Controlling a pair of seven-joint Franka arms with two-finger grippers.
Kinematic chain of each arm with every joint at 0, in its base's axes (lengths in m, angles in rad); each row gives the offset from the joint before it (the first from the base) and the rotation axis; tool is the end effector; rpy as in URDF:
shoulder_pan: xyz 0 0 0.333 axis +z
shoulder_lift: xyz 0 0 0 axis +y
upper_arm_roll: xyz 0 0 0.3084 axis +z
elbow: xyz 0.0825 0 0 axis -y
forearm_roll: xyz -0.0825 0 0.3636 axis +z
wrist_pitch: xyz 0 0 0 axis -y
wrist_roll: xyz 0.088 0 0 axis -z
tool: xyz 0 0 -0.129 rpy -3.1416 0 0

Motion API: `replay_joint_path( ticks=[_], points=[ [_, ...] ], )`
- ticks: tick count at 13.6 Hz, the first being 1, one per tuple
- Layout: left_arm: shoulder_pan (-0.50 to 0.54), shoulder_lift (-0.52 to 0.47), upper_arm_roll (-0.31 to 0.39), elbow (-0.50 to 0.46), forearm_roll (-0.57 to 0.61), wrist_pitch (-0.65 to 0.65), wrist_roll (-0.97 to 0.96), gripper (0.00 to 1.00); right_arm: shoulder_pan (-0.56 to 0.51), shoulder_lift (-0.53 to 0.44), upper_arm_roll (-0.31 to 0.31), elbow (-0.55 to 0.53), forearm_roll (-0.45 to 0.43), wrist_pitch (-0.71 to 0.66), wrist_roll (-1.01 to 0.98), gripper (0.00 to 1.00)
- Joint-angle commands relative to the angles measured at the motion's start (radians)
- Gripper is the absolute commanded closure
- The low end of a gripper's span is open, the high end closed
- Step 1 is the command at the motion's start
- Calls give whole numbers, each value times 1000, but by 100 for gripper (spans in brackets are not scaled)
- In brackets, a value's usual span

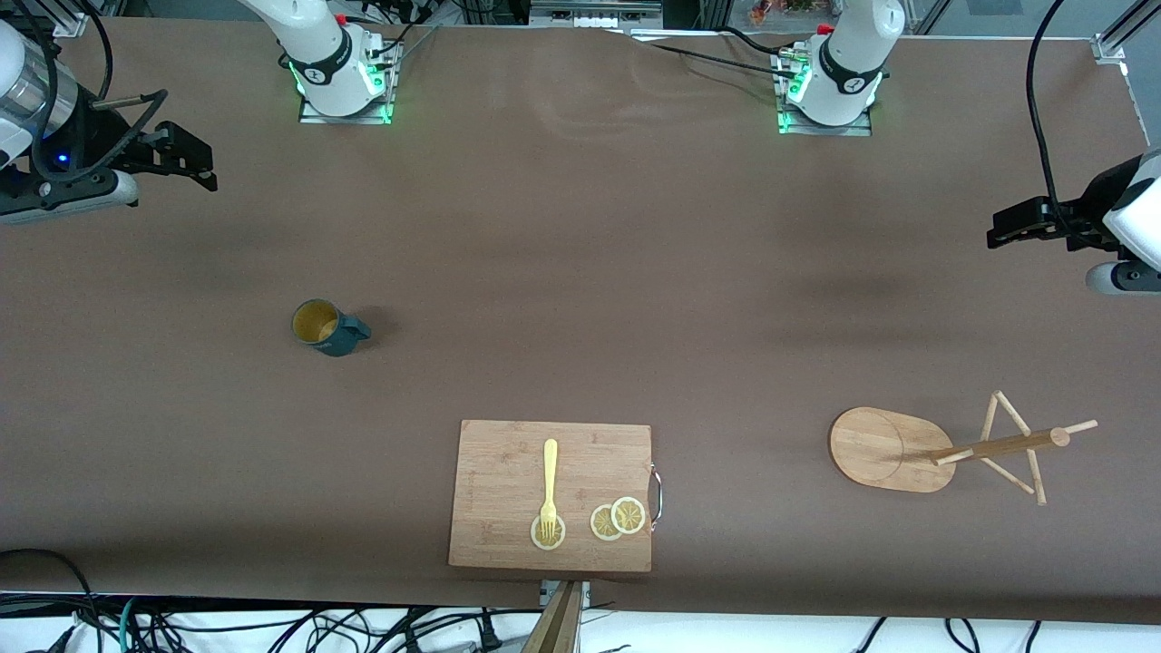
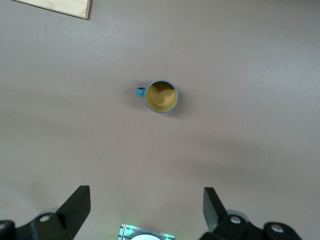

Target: Pass cup and hang on rack

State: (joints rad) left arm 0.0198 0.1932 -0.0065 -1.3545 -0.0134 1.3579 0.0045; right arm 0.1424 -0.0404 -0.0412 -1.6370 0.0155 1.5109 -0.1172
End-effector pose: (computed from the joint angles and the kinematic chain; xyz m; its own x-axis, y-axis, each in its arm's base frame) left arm 0.5638 0.0059 0.5674 0.9820 0.0056 -0.1886 0.0087 -0.9998 0.0155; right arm 0.5094 0.0534 0.5815 0.9726 0.2174 -0.0830 0.2159 -0.9761 -0.0270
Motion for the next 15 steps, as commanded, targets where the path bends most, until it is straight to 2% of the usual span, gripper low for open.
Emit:
replay_joint_path(
  ticks=[1,15],
  points=[
    [-1,-1,-1,2,21,6,-4,0,-4,2,4,8,-5,-6,-1,0],
    [-7,-1,-1,2,21,6,-8,0,-3,17,6,-1,-23,24,-7,0]
  ],
)
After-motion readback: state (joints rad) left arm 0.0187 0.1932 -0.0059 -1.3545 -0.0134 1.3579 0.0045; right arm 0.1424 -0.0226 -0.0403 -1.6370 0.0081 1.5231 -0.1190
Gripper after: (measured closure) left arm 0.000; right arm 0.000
